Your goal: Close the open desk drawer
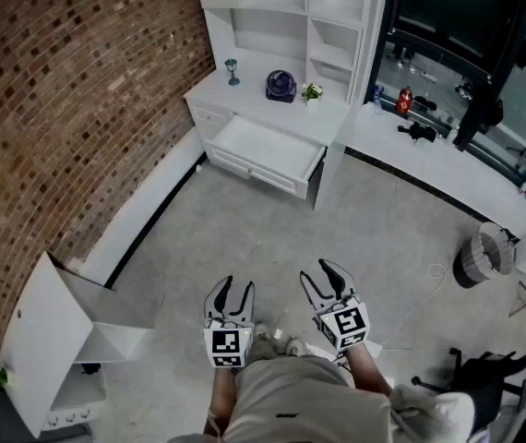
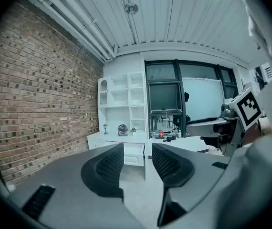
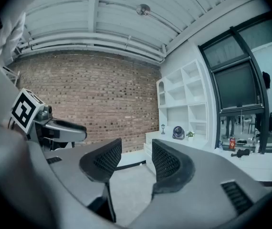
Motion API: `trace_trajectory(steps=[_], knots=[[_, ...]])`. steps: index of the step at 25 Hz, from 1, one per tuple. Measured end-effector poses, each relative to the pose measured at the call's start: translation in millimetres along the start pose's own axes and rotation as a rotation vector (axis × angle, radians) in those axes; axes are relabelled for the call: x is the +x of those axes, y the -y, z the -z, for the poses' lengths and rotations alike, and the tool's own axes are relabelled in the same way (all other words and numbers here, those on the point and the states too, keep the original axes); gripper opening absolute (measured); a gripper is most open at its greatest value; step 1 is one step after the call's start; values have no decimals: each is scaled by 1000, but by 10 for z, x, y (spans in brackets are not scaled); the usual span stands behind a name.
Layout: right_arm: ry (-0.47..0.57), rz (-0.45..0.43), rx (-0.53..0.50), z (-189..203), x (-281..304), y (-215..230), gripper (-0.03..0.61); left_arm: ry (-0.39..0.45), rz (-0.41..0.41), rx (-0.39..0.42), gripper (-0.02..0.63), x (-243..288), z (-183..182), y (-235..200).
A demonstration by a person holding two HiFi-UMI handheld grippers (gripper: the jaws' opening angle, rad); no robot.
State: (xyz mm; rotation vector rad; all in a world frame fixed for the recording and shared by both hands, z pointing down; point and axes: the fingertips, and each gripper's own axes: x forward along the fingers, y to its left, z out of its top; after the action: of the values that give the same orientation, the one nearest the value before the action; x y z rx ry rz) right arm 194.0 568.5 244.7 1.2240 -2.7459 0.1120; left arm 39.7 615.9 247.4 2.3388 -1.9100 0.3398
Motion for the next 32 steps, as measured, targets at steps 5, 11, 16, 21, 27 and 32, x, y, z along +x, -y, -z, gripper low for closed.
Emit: trace_trajectory(steps=[5, 11, 16, 21, 27, 32], knots=[[-24, -30, 41, -9, -32, 66, 202, 2, -14, 4, 196, 74, -35, 86], [-52, -50, 35, -9, 186, 77, 202, 1, -25, -3, 196, 251, -29, -17], [-35, -29, 35, -33, 410, 179, 202, 3, -12, -9, 196, 490, -20, -119], [-59, -9, 14, -37, 728, 302, 202, 2, 7, -17, 195, 803, -30, -353], [-92, 25, 8, -78, 1184, 323, 202, 0, 44, -24, 195, 1146, -59, -736], [-96, 50, -1, -73, 1549, 298, 202, -2, 66, -22, 195, 1346, -30, -1068]])
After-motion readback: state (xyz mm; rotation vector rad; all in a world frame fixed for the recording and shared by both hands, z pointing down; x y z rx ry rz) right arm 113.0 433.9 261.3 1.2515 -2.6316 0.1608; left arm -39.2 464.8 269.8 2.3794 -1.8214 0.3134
